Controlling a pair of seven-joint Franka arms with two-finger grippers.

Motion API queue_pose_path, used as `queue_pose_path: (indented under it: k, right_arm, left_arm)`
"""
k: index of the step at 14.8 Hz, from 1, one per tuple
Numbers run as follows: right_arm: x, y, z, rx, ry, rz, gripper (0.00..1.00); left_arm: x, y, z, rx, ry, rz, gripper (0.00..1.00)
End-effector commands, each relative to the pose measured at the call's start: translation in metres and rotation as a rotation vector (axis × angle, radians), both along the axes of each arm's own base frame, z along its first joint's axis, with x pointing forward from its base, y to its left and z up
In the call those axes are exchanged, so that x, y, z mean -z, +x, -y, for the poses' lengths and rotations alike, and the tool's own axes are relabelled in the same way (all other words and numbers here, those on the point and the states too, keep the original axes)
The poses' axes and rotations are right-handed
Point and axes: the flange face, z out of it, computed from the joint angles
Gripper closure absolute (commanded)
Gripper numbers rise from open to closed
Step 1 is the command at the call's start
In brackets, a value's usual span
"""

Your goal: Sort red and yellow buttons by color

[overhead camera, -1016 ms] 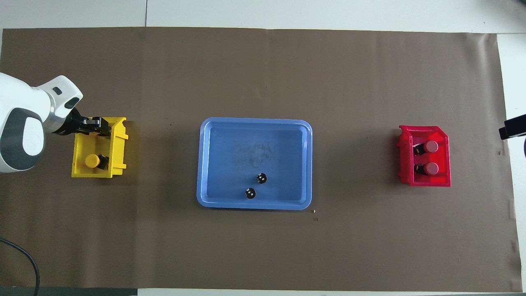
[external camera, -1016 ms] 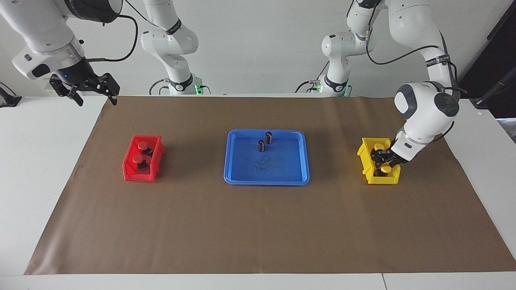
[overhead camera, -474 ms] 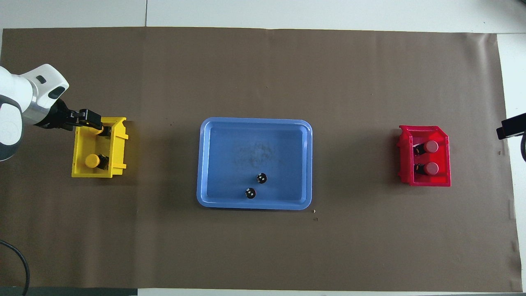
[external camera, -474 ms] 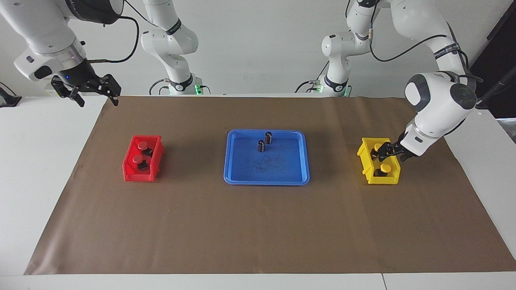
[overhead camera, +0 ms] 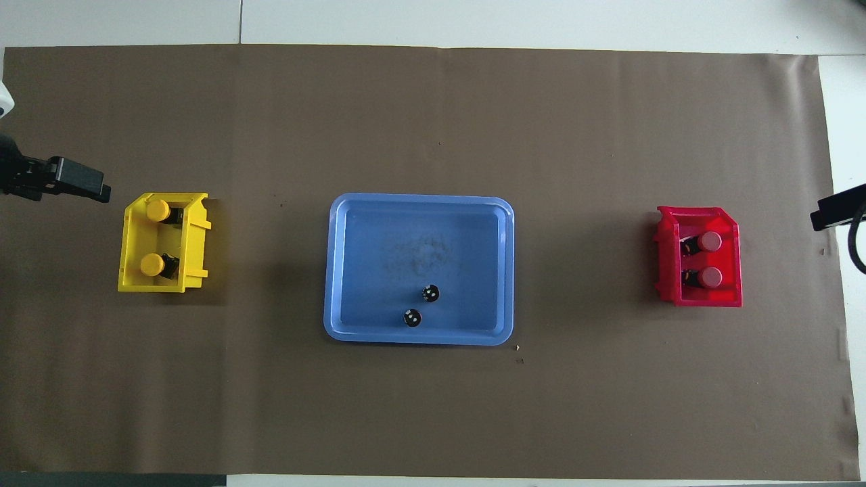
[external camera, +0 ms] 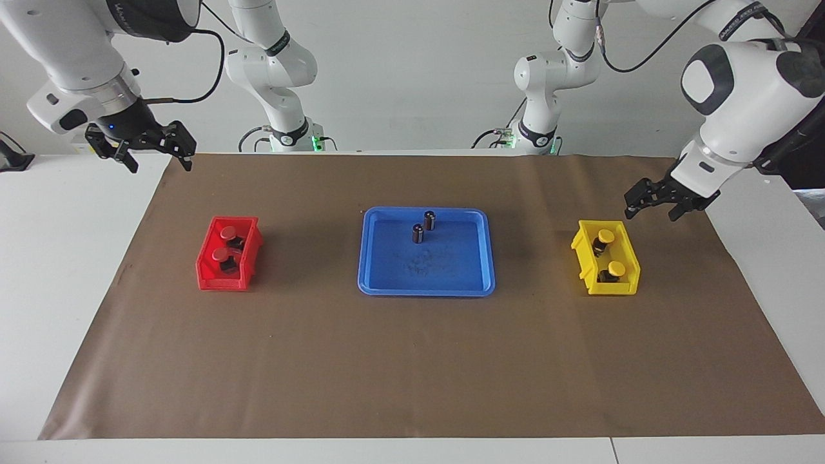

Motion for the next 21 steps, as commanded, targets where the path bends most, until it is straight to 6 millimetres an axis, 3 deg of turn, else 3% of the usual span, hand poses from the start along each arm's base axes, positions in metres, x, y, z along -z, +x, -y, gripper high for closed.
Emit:
queue_pose_path:
  k: [1, 4, 7, 11, 21]
  right_arm:
    - [0.002, -0.003, -0.002, 0.012, 0.014, -0.008, 0.00]
    - [0.002, -0.003, -0.003, 0.012, 0.016, -0.008, 0.00]
    - [0.002, -0.003, -0.002, 0.012, 0.014, -0.008, 0.00]
    - [0.003, -0.003, -0.002, 0.012, 0.014, -0.010, 0.00]
    - [0.002, -0.003, -0.002, 0.012, 0.014, -0.008, 0.00]
  left_arm:
    - [-0.035, -0.014, -0.005, 0.033, 0.025, -0.001, 0.00]
    - [-0.048, -0.023, -0.005, 0.147, 0.050, -0.040, 0.00]
    - [-0.052, -0.025, 0.002, 0.149, 0.039, -0.032, 0.00]
    - [-0.059, -0.031, 0.033, 0.114, 0.046, -0.014, 0.00]
    - [-0.059, -0.029, 0.025, -0.046, 0.031, -0.013, 0.00]
